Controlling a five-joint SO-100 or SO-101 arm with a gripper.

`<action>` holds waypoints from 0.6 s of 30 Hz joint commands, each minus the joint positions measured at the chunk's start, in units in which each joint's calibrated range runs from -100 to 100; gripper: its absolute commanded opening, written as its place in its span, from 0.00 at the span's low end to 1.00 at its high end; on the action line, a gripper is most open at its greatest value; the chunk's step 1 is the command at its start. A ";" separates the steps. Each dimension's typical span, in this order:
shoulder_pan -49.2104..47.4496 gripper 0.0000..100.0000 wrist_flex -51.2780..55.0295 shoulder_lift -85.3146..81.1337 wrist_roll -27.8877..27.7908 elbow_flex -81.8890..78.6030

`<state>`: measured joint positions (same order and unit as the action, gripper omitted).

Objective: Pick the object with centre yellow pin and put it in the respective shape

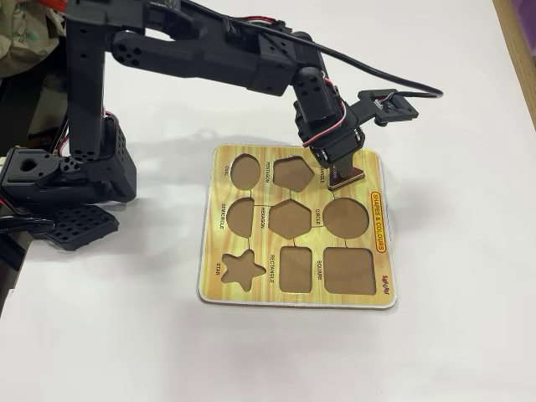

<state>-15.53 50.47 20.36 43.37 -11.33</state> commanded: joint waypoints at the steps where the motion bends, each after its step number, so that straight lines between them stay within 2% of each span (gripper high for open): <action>1: -3.42 0.05 0.00 -1.95 -0.22 -0.09; 6: -3.51 0.12 -0.17 -1.95 -0.01 0.18; 18: -3.42 0.11 -0.17 -5.88 0.41 -0.54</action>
<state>-18.05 50.90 18.81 43.68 -12.05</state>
